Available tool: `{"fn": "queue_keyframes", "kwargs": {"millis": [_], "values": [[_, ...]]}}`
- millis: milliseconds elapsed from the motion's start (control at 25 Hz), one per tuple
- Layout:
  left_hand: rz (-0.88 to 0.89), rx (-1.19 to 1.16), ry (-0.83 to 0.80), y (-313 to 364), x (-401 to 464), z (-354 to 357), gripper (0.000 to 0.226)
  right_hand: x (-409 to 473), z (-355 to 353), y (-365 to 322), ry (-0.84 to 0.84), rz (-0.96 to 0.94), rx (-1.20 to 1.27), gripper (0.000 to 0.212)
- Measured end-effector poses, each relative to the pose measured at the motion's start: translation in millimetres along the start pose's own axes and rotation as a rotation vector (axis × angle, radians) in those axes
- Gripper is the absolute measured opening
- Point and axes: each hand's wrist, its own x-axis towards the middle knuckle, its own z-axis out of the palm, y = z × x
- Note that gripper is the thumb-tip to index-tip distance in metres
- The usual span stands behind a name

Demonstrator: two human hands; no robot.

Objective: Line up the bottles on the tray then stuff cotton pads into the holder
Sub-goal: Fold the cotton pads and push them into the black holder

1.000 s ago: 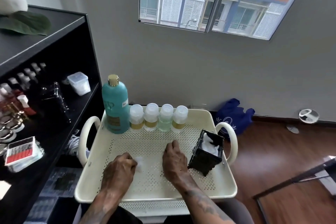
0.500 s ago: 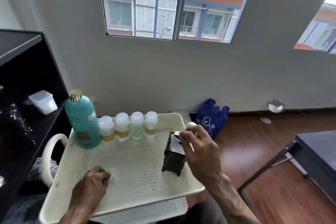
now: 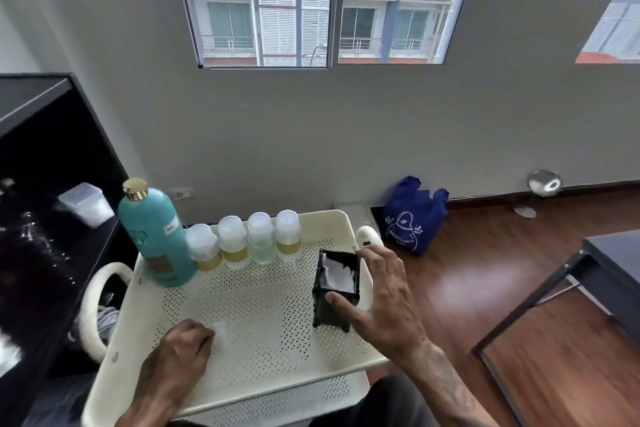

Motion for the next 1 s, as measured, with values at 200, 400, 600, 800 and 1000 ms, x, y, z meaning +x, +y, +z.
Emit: {"fn": "queue_keyframes", "kwargs": {"millis": [200,400,600,800,1000], "values": [[0.152,-0.369,0.142,83,5,-35,0.018,-6,18,7,-0.195,0.149,0.303,0.107],[0.597,-0.268,0.23,196,23,-54,0.012,-4,24,14,-0.152,0.15,0.324,0.104],[0.546,0.188,-0.049,217,18,-20,0.027,-6,27,16,-0.131,0.146,0.361,0.097],[0.347,0.268,-0.441,220,31,-11,0.05,-8,29,18,-0.108,0.133,0.365,0.098],[0.42,0.246,-0.484,212,34,-21,0.05,-5,26,17,-0.148,0.153,0.416,0.098]]}}
